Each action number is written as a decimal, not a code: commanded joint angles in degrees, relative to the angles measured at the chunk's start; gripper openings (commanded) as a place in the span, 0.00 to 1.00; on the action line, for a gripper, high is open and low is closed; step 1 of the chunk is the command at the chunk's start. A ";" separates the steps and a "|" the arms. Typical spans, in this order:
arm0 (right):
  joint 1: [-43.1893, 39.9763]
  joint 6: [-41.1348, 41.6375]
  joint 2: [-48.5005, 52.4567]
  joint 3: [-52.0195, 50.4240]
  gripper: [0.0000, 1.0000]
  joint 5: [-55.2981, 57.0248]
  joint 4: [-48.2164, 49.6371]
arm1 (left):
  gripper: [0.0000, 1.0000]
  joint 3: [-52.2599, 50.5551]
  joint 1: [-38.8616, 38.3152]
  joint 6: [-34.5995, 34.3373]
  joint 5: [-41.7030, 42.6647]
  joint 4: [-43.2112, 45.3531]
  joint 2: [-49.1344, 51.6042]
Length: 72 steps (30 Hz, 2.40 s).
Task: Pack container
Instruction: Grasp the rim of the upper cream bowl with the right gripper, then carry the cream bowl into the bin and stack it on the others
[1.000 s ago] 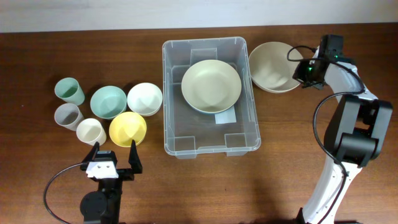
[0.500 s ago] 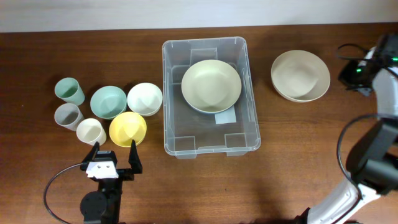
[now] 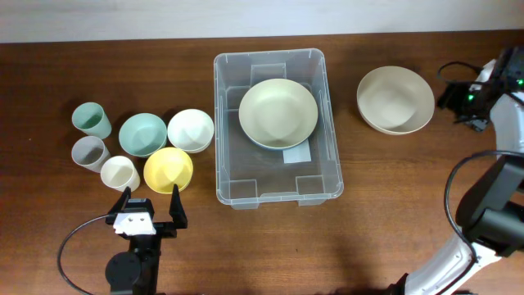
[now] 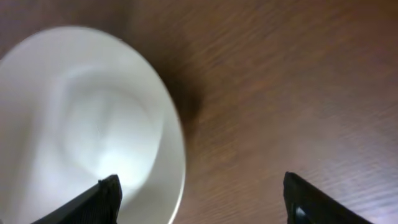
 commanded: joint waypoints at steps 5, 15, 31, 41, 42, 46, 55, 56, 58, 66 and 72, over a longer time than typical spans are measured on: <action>2.21 -5.51 3.96 -6.51 0.78 -3.52 7.82 | 1.00 -0.44 0.07 1.09 0.63 0.02 -0.44; 2.21 -5.42 5.92 -10.78 0.35 -3.56 14.34 | 1.00 -0.44 0.07 1.09 0.63 0.02 -0.44; 0.52 -4.85 -0.09 -10.71 0.04 -8.44 14.93 | 1.00 -0.44 0.07 1.09 0.63 0.02 -0.44; 0.55 -4.85 -16.09 -10.71 0.04 -17.27 14.32 | 1.00 -0.44 0.07 1.09 0.63 0.04 -0.44; 0.55 -4.85 -17.29 -10.71 0.04 -19.34 14.38 | 1.00 -0.44 0.07 1.09 0.63 0.02 -0.44; 1.53 -4.85 -22.16 -10.71 0.04 -25.55 14.27 | 1.00 -0.44 0.07 1.09 0.63 0.02 -0.44; 17.46 -4.90 -26.56 -10.71 0.04 -15.65 13.20 | 1.00 -0.44 0.07 1.09 0.63 0.02 -0.44; 19.61 -4.90 -26.43 -10.71 0.04 -13.20 13.00 | 1.00 -0.44 0.07 1.09 0.63 0.02 -0.44; 25.05 -4.90 -26.01 -10.73 0.04 -6.78 12.63 | 1.00 -0.44 0.07 1.09 0.63 0.02 -0.44; 39.15 -4.90 -22.36 -10.73 0.04 7.58 12.59 | 1.00 -0.44 0.07 1.09 0.63 0.04 -0.44; 42.45 -4.81 -16.13 -10.73 0.04 7.50 16.11 | 1.00 -0.44 0.07 1.09 0.63 0.04 -0.44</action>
